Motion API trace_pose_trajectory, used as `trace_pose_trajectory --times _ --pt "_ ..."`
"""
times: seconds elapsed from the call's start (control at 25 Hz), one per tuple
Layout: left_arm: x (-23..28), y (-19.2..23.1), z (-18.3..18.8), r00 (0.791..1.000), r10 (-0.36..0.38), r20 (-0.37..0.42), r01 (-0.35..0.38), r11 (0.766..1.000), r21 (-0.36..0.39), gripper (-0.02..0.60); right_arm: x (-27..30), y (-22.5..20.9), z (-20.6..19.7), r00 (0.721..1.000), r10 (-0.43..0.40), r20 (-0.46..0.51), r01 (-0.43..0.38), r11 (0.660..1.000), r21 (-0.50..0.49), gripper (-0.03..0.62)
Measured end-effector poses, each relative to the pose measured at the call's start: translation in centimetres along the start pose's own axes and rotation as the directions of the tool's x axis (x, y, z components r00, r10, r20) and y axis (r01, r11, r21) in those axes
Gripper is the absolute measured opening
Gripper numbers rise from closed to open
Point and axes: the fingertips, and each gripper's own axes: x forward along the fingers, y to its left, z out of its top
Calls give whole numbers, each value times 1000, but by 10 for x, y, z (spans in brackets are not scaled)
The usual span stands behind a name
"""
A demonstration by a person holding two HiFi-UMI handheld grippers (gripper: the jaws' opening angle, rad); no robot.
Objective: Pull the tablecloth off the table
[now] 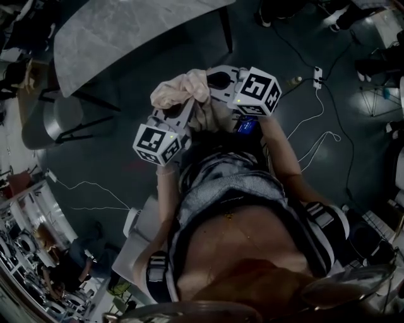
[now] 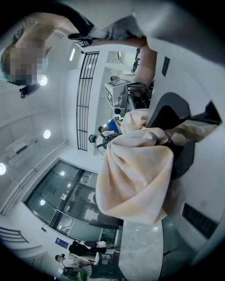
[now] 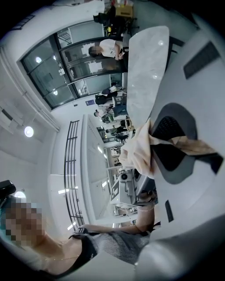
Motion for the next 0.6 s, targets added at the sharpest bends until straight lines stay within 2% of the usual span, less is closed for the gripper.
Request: trace_pose_trajectory --times 0.4,0.6 --pt "3 17 3 998 49 25 -49 999 -2 51 9 -14 4 999 2 54 -3 1000 19 63" --pt "-8 31 9 997 64 35 -64 998 -6 51 17 -19 9 995 -4 95 -2 998 66 63"
